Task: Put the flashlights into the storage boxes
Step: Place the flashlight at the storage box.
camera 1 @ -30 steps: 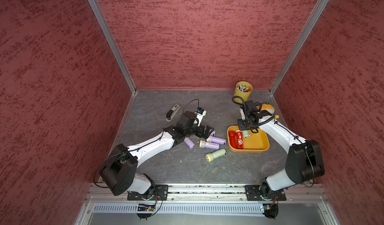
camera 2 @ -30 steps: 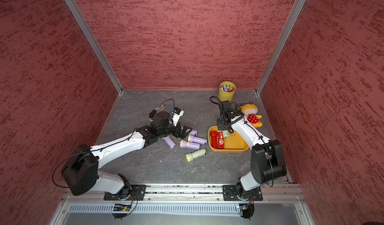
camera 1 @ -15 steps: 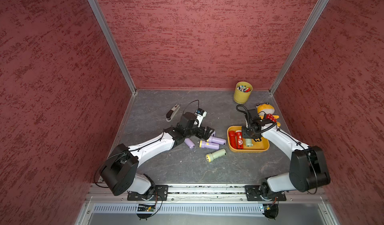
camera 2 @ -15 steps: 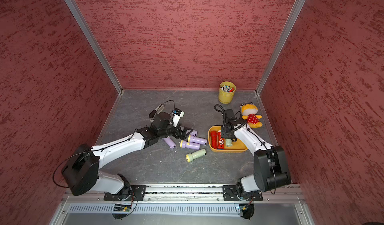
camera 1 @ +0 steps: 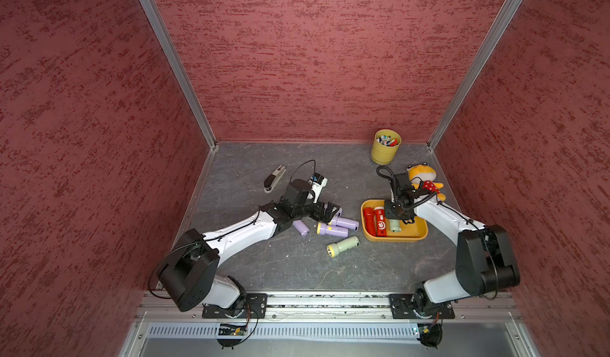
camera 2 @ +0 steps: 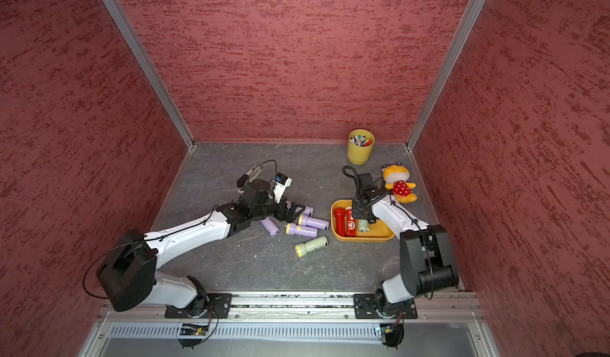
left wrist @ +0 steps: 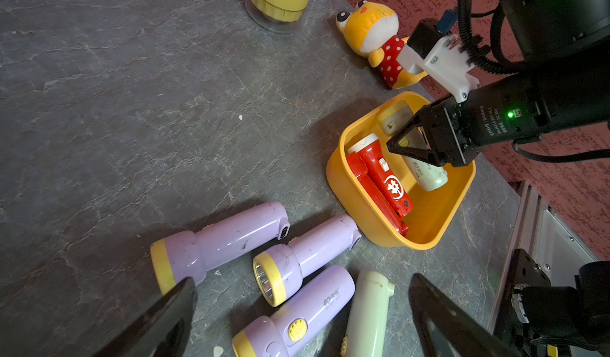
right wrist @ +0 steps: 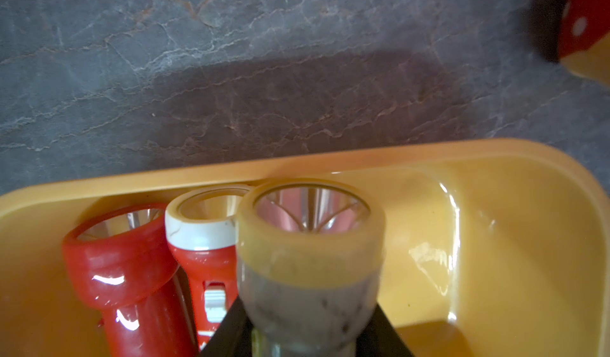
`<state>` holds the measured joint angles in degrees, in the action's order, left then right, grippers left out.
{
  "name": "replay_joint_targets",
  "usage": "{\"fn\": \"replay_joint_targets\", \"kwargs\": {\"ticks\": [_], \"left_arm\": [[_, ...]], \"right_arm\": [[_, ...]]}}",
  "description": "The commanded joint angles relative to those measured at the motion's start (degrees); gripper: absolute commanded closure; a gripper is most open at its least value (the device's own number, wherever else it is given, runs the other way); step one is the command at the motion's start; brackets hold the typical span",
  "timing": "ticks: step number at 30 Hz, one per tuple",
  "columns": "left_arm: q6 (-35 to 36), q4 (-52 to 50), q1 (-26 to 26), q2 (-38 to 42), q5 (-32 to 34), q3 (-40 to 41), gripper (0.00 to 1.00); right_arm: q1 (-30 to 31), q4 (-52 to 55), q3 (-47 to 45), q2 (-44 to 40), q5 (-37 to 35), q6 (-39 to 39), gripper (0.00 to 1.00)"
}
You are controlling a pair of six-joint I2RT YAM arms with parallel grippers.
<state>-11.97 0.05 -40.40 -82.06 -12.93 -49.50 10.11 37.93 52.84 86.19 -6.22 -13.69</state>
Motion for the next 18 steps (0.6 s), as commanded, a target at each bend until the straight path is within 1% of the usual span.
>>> {"fn": "replay_joint_targets", "kwargs": {"ticks": [1,7,11,13,16,18], "left_arm": [[0.19,0.47,-0.03,1.11,0.53,0.58,0.00],[0.19,0.21,-0.03,1.20,0.89,0.46,0.00],[0.24,-0.05,-0.03,0.96,0.99,0.34,0.00],[0.45,-0.53,-0.03,0.77,1.06,0.10,0.00],[0.63,-0.93,-0.03,0.76,1.14,0.00,0.00],[0.63,-0.91,-0.03,0.76,1.31,-0.05,0.00]], "right_arm": [[-1.02,-2.30,-0.97,0.79,2.91,0.39,0.62],[-1.93,-3.68,-1.54,1.76,6.27,0.40,0.60],[-2.93,-4.01,-1.89,2.46,7.24,1.16,0.57],[-3.40,-4.07,-2.07,2.75,7.69,1.54,0.55],[-4.01,-4.25,-2.20,2.38,8.73,1.54,0.49],[-4.49,-4.23,-2.07,2.04,9.89,1.56,0.48]]}}
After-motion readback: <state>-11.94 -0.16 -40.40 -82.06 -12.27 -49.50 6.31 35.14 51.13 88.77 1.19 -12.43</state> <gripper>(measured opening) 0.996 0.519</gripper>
